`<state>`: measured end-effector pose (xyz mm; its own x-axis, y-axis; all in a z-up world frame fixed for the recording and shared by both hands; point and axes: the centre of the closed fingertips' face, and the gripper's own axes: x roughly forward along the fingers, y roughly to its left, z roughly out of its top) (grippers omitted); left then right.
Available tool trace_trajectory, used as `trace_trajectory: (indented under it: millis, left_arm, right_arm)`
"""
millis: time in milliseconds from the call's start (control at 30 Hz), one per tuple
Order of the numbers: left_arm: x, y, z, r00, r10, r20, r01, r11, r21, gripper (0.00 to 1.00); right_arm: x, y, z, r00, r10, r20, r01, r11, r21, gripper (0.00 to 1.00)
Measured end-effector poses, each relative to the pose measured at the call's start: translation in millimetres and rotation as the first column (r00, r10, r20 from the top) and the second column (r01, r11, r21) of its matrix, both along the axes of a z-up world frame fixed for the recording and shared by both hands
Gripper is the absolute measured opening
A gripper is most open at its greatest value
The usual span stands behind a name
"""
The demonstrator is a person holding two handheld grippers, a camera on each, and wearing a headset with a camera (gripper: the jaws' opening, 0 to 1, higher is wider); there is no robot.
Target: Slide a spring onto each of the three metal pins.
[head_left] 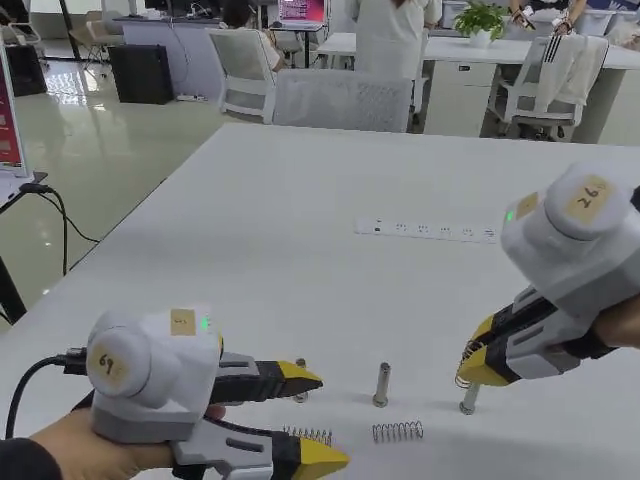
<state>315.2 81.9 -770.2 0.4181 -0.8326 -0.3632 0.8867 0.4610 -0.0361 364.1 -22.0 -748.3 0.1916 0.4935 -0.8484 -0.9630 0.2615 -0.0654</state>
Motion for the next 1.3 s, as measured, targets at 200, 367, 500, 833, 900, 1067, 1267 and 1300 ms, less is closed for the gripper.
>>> trace_trajectory:
  millis: [200,367,500,833,900,1067,1267,1300]
  left_arm:
    - [-1.3,13.2,-0.5,0.998,0.058,-0.007,-0.058,0.998,-0.023,0.44]
    - [-3.6,20.6,-0.9,0.995,0.094,-0.015,-0.094,0.995,-0.039,0.46]
    - [-3.5,24.7,-0.2,0.992,0.126,-0.019,-0.127,0.990,-0.060,0.48]
    - [-4.5,25.3,-1.7,0.986,0.164,-0.033,-0.166,0.983,-0.082,0.52]
    - [-4.6,25.6,-0.9,0.985,0.167,-0.032,-0.169,0.982,-0.082,0.52]
    - [-5.5,25.1,-1.7,0.985,0.167,-0.036,-0.169,0.982,-0.082,0.52]
    - [-5.4,25.1,-1.9,0.985,0.167,-0.036,-0.169,0.982,-0.082,0.53]
    - [-5.1,25.4,-1.9,0.985,0.168,-0.037,-0.171,0.982,-0.082,0.53]
  right_arm:
    - [4.9,-5.2,0.0,1.000,-0.020,0.006,0.020,1.000,0.001,0.08]
    - [10.8,-9.3,-3.7,0.999,-0.038,0.004,0.038,0.999,0.004,0.08]
    - [16.0,-12.2,-5.7,0.999,-0.051,0.006,0.051,0.999,0.004,0.08]
    - [33.7,-22.9,-15.4,0.996,-0.094,-0.005,0.094,0.996,0.000,0.08]
    - [35.6,-24.3,-18.9,0.995,-0.098,-0.003,0.098,0.995,-0.004,0.08]
    - [39.4,-26.6,-24.7,0.993,-0.120,-0.020,0.120,0.993,0.011,0.08]
    - [42.6,-27.6,-29.7,0.991,-0.131,-0.025,0.132,0.991,0.013,0.08]
    - [42.5,-27.8,-30.6,0.991,-0.132,-0.028,0.132,0.991,0.010,0.08]
